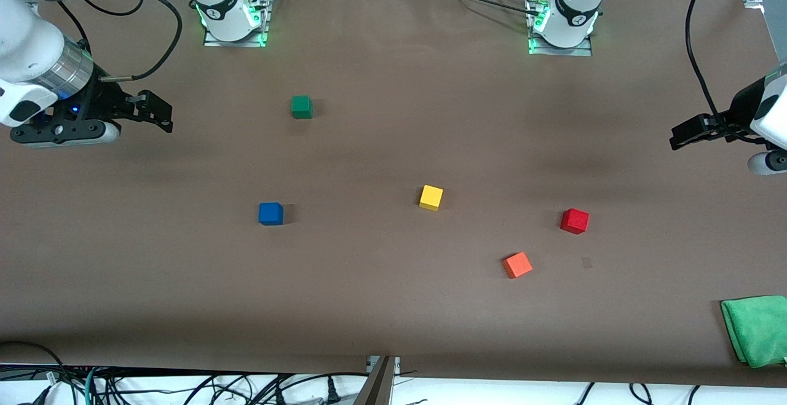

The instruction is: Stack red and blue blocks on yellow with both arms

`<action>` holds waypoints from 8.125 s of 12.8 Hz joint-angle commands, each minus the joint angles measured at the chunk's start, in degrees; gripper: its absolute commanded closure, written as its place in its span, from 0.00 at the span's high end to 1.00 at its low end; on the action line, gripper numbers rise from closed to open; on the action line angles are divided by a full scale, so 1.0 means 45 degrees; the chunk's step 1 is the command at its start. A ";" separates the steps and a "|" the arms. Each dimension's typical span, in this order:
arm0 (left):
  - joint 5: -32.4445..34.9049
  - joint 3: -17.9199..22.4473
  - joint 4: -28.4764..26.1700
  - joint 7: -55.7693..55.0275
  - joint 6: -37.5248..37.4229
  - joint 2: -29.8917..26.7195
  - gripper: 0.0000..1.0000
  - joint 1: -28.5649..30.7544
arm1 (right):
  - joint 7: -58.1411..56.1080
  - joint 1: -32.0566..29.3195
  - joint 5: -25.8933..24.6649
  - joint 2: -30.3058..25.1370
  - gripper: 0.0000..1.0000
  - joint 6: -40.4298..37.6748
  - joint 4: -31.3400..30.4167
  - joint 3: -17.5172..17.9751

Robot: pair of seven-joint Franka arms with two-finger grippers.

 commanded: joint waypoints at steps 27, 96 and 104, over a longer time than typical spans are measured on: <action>0.1316 -0.0276 -0.5190 0.3268 1.0853 0.5352 1.00 -0.0586 | 0.0213 0.0986 0.0096 0.2211 1.00 0.0375 0.0340 0.0233; -0.0030 0.0192 0.0648 0.0436 -0.0573 0.0001 1.00 0.0000 | 1.6366 0.8291 0.1230 1.0395 0.37 0.6410 0.7489 0.0115; -0.0032 0.0173 0.0844 0.0455 -0.0592 0.0391 1.00 0.0039 | 1.6288 0.8272 0.0977 1.1060 0.40 0.7642 0.7469 0.0096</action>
